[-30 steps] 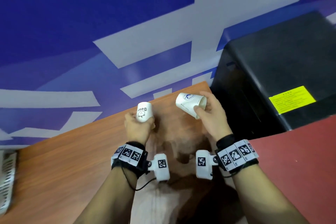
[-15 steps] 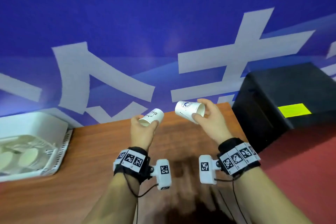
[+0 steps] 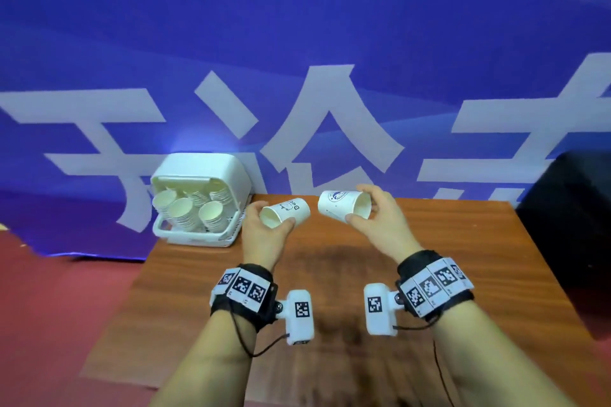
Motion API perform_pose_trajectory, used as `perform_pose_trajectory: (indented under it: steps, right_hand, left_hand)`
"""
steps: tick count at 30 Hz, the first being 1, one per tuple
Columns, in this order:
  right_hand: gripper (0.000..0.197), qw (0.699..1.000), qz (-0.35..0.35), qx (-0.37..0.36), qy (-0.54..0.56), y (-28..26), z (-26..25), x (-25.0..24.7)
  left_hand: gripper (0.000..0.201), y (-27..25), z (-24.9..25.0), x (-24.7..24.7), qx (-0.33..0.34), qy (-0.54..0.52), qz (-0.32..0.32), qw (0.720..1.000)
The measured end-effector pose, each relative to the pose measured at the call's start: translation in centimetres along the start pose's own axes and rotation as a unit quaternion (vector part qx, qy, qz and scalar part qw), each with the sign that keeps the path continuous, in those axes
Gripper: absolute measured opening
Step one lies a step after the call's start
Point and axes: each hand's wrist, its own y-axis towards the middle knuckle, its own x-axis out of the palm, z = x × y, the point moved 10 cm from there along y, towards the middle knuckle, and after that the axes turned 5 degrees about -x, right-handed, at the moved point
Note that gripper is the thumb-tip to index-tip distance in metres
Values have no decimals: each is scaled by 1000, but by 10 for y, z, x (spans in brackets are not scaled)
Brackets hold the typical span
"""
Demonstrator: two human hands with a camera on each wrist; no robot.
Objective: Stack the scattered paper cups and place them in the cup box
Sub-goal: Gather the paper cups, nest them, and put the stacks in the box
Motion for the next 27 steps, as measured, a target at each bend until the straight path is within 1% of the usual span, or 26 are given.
perform_pose_trajectory:
  steps: [3,5,7,10,13,15,20,24,27]
  right_hand:
    - [65,1000,-15,-15,-3,-13,-28,47]
    - [67,999,-31,-23,-6,-18,-45,76]
    - [68,998,-48,-33,-8,-20,-61,101]
    - [67,997,-65,-47,-13,-17,-80,133]
    - [68,995,-87,-48,-17,-14,-86,165]
    - [67,994,-99,-52,-16,-9,-88,183]
    - [66,991,-115,-57,-24,18,-88,226]
    - [68,991,-120,-46,-24,51,-77,253]
    - [70,992,-118,-28,-24,79,-64,269]
  left_hand:
    - [58,6,-25,-60,7,25,18,999]
    - [60,6,-31,-97,16,38,35,999]
    - [62,6,-36,-129,8,38,46,998]
    - [65,7,-39,-165,-8,38,52,998]
    - [59,11,-41,-194,0,59,65,996]
    - [60,17,-46,-207,0,73,68,995]
    - [78,52,-52,-230,24,100,65,993]
    - [74,101,-54,-237,23,132,62,989]
    - [74,142,-53,-230,29,166,44,985]
